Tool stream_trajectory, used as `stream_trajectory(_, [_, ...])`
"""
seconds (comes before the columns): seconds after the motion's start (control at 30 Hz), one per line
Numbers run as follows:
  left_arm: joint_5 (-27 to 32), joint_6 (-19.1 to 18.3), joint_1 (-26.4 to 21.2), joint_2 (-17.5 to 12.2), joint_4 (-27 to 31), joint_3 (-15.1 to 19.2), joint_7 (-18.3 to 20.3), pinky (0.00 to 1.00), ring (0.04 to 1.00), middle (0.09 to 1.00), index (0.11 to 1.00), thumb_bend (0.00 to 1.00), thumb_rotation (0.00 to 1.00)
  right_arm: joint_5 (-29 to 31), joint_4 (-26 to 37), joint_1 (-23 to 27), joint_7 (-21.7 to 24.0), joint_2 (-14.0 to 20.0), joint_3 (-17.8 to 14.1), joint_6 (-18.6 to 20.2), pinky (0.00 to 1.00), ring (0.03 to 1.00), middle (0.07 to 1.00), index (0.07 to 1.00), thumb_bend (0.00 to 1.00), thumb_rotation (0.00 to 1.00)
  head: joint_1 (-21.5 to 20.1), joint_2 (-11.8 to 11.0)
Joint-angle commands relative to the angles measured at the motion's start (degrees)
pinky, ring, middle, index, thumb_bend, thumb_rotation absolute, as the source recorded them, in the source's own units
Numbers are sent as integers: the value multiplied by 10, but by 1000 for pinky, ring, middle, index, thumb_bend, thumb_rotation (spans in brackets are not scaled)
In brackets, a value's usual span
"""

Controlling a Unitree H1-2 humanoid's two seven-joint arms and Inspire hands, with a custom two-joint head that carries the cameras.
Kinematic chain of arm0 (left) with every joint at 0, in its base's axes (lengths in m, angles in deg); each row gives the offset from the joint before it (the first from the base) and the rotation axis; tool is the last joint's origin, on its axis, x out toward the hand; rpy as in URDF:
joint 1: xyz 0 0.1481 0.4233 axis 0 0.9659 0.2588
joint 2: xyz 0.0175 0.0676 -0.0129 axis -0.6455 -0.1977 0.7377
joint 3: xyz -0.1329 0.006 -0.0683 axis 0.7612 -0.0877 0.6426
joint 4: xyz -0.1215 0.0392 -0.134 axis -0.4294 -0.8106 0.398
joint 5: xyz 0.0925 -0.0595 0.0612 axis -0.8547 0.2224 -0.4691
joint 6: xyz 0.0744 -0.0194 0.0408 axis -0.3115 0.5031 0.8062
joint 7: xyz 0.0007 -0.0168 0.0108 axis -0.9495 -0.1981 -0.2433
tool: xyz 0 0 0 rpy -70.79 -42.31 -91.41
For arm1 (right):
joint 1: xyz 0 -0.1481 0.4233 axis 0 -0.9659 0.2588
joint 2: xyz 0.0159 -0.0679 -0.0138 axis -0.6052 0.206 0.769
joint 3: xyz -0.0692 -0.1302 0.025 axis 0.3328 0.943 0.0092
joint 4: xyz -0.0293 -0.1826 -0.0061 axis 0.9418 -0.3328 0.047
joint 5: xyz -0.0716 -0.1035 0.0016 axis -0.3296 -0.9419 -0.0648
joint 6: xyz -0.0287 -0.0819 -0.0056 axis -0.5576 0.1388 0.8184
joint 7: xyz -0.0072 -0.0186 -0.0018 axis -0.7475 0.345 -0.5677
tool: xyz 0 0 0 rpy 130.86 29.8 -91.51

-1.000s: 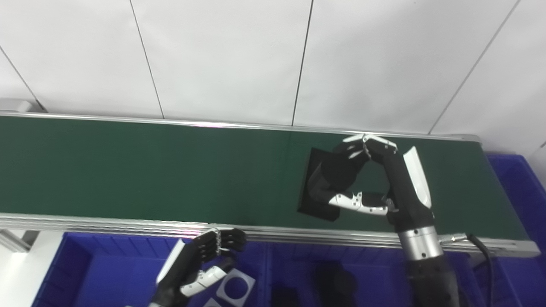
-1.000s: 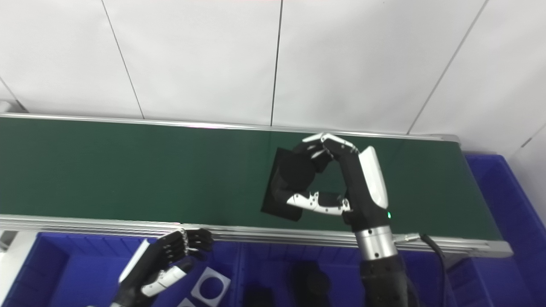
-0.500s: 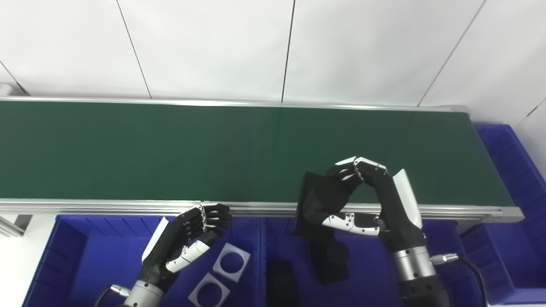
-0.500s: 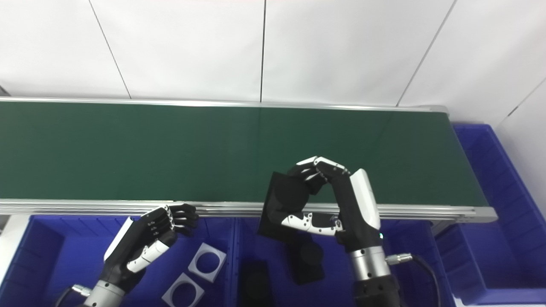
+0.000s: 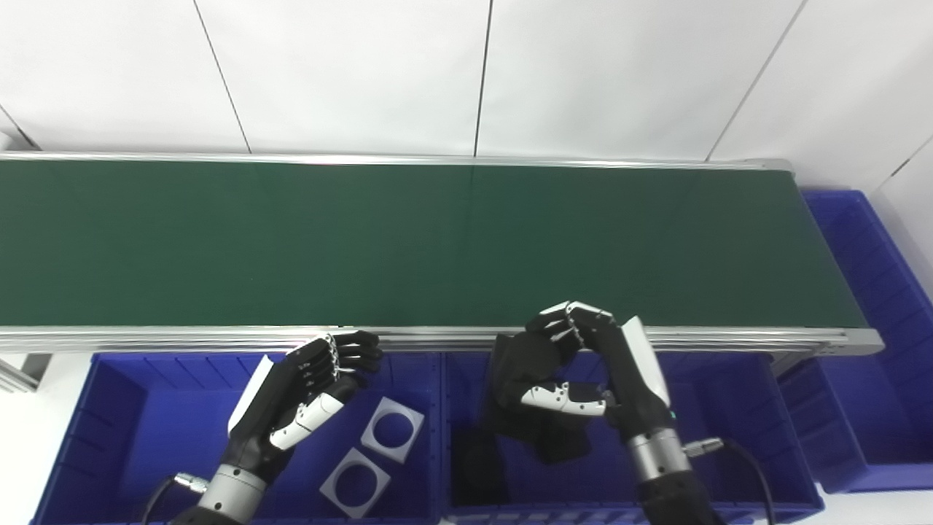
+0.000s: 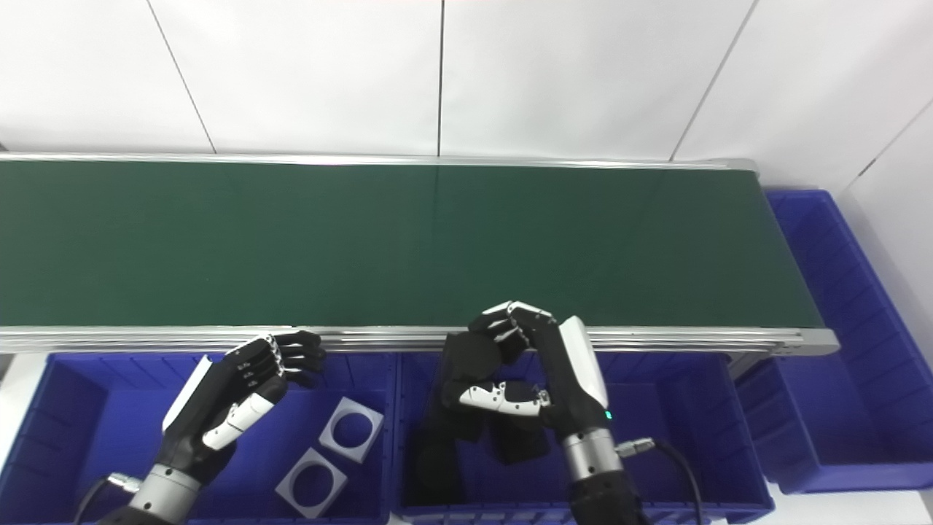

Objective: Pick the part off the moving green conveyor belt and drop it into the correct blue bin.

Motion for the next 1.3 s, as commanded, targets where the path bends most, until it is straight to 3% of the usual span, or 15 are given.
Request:
stream_trajectory(0.0, [6,3,-4,-5,17,2,5,561,633,667,693,727,683,0,1,13,-9,-4,5,-24,357,403,486,523,518,0,0,1])
stream_trajectory(0.37, [12,0,-5,-6,12,11,9,569,637,672,692,757,692,-34,-45,34,-11,-4,26,-4,345,400,471,529,517,0,-4,-1])
stream_trajectory(0.73, [13,3,-7,-6,6,14,14,567,638,672,694,740,683,-155,-69,44,-28,18,61,0,339,392,471,536,516,0,-2,-4])
stream_trajectory(0.93, [11,8,-8,-6,1,14,13,574,636,671,692,748,689,-158,-67,40,-25,20,63,-2,362,405,494,533,516,0,-1,-7])
stream_trajectory(0.97, [11,7,-8,-6,1,15,13,574,636,671,693,756,689,-158,-65,40,-22,21,63,0,421,487,580,512,517,90,-1,-7])
stream_trajectory(1.03, [12,9,-9,-6,-1,15,14,574,636,671,694,758,689,-161,-61,40,-13,23,65,10,463,539,635,501,518,138,-1,-9])
stream_trajectory(1.07, [14,8,-9,-6,-1,15,15,572,635,670,694,755,688,-161,-59,40,-7,23,65,15,499,577,672,638,654,248,-1,-10])
stream_trajectory(1.1, [15,7,-9,-6,-1,15,15,573,636,671,694,754,688,-161,-58,39,-4,23,66,19,543,625,710,711,724,323,-1,-10])
stream_trajectory(1.13, [13,8,-10,-7,-1,15,15,572,637,672,694,753,690,-160,-57,39,3,25,67,22,577,660,737,746,754,375,0,-11])
stream_trajectory(1.17, [12,9,-10,-7,-2,15,15,568,636,672,694,749,693,-159,-54,39,11,26,68,27,647,735,795,802,790,494,-1,-11])
stream_trajectory(1.27, [13,12,-11,-8,-6,15,16,568,637,674,695,739,688,-156,-42,38,35,30,73,39,731,820,865,871,829,638,-1,-11])
